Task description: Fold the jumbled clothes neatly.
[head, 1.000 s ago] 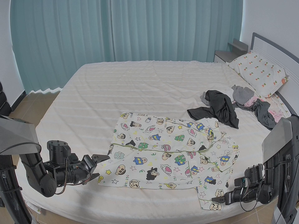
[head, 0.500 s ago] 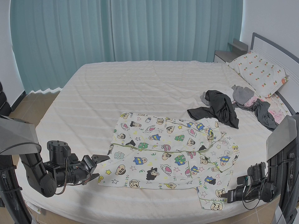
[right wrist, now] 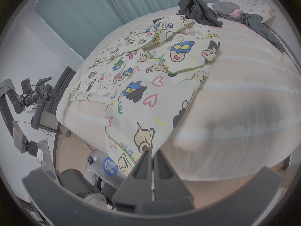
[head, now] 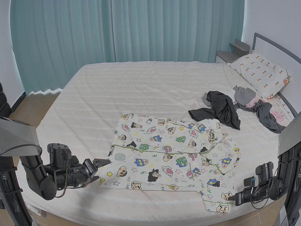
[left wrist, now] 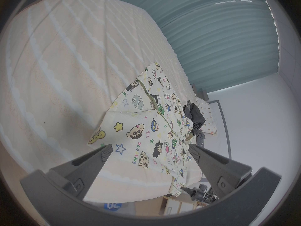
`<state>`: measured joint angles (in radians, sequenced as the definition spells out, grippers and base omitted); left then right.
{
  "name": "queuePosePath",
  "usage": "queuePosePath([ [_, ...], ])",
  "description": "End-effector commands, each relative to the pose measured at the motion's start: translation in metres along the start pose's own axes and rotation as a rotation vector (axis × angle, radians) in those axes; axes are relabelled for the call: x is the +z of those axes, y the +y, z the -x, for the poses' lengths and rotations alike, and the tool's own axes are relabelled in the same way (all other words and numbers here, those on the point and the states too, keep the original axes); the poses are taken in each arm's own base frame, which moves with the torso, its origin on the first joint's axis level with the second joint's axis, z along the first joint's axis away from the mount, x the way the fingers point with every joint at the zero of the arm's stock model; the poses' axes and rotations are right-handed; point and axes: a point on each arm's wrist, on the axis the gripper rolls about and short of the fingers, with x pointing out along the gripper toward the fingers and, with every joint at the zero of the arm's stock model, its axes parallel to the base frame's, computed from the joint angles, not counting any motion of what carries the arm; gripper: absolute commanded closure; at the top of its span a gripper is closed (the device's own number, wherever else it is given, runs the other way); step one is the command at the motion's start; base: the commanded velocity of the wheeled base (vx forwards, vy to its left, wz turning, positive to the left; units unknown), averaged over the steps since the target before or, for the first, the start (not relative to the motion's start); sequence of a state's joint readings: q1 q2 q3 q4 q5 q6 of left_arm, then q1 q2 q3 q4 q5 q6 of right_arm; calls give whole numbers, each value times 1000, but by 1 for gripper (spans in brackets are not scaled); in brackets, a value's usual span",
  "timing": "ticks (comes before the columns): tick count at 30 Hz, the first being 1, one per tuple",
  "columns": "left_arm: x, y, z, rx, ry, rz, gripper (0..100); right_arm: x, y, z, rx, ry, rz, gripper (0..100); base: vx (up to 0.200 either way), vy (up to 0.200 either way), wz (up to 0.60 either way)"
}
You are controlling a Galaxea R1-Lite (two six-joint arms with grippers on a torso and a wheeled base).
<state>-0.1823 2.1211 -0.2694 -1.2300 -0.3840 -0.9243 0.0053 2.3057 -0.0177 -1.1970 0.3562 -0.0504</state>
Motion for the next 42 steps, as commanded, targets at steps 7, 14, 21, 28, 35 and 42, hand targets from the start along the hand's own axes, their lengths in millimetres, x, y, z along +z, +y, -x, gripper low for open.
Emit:
queuePosePath([
  [7, -5, 6, -2, 25, 22, -8, 0, -6, -1, 15, -10, 40, 11, 100, 0, 0, 0],
  [14, -9, 9, -7, 47, 32, -33, 0, -12, 0, 13, -3, 95, 27, 100, 0, 0, 0],
  [21, -35, 26, -25, 223, 48, -260, 0, -15, 2, 15, 4, 131, 45, 100, 0, 0, 0],
  [28, -46, 20, -37, 242, 43, -332, 0, -15, 2, 15, 4, 130, 48, 100, 0, 0, 0],
  [35, -49, 16, -67, 312, -70, -386, 0, -15, 2, 15, 5, 127, 52, 100, 0, 0, 0],
  [42, -50, 18, -69, 324, -68, -388, 0, -15, 2, 15, 5, 127, 52, 100, 0, 0, 0],
])
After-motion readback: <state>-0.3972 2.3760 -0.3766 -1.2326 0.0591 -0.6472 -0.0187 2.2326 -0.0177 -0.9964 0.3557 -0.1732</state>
